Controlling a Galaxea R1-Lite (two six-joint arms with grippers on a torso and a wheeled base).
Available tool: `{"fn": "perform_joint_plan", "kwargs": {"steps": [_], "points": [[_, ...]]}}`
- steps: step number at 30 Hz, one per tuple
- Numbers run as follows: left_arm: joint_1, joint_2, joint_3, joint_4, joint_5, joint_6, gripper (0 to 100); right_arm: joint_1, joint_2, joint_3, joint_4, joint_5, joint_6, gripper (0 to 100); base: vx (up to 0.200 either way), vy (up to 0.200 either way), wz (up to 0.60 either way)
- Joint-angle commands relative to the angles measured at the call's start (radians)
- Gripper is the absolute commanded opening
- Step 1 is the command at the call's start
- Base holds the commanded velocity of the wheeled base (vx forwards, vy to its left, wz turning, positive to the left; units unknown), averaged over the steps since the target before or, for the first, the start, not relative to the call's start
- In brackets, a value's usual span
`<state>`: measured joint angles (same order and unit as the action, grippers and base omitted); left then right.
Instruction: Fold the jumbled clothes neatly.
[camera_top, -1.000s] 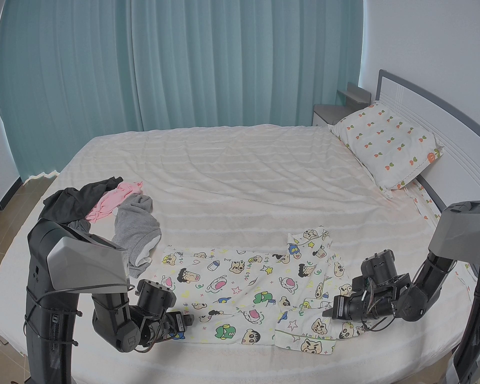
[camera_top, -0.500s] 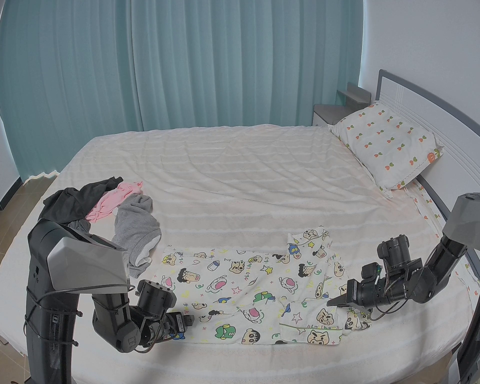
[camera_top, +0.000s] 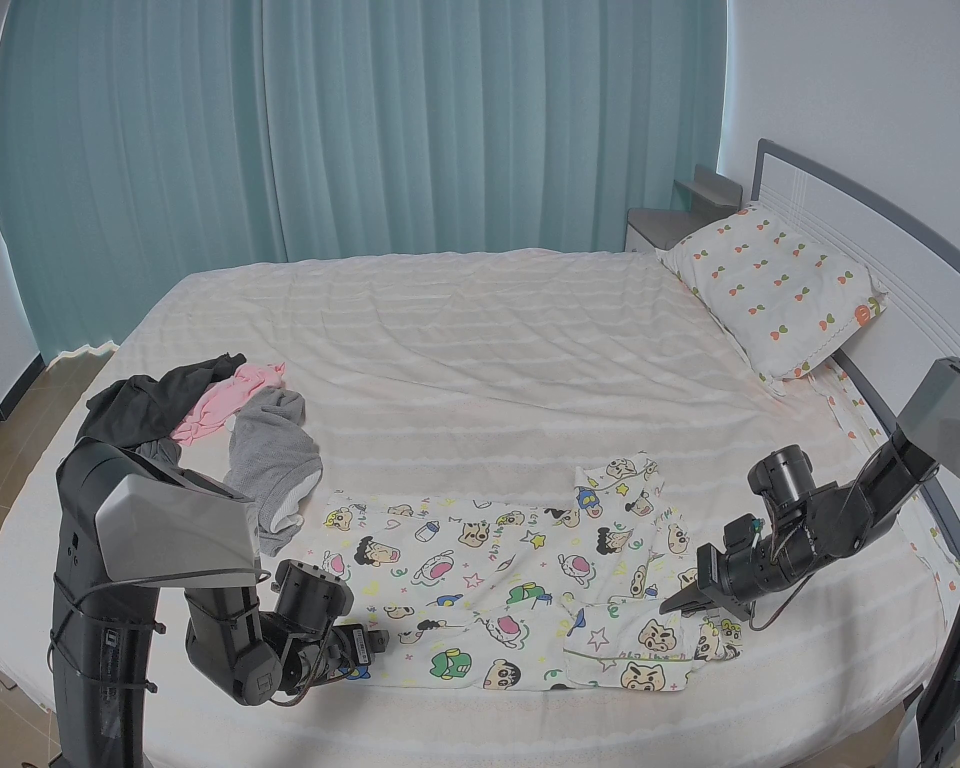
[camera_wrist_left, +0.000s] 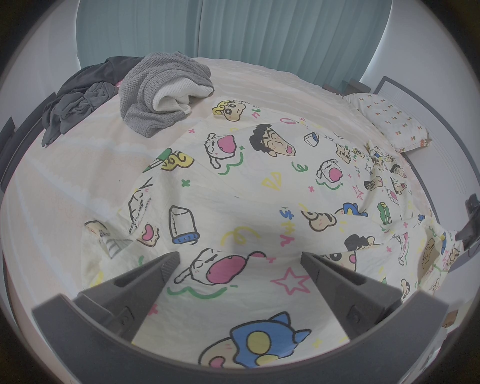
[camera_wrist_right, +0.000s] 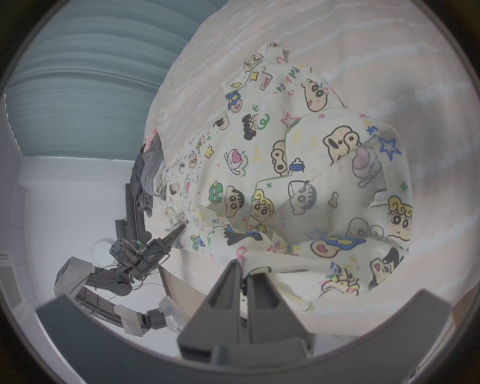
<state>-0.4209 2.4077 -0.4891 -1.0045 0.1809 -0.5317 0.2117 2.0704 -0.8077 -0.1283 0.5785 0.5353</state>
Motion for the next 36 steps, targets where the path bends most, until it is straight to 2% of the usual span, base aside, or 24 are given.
{"fn": "perform_joint_plan", "kwargs": {"steps": [1,10,15,22,36], "points": [[-0.001,0.002,0.000,0.000,0.000,-0.001,100,-0.003,-0.018,-0.091,0.079,0.001,-0.009,0,0.000,0.000,0.00],[-0.001,0.002,0.000,0.000,0.000,-0.001,100,0.025,-0.041,-0.150,0.283,-0.011,-0.052,0,0.000,0.000,0.00],[-0.001,0.002,0.000,0.000,0.000,-0.001,100,0.021,-0.010,-0.216,0.361,-0.060,-0.077,0,0.000,0.000,0.00],[-0.001,0.002,0.000,0.000,0.000,-0.001,100,0.015,0.088,-0.257,0.363,-0.126,-0.103,0,0.000,0.000,0.00],[-0.001,0.002,-0.002,-0.003,0.005,0.001,100,0.018,0.155,-0.283,0.361,-0.299,-0.241,0,0.000,0.000,0.00]]}}
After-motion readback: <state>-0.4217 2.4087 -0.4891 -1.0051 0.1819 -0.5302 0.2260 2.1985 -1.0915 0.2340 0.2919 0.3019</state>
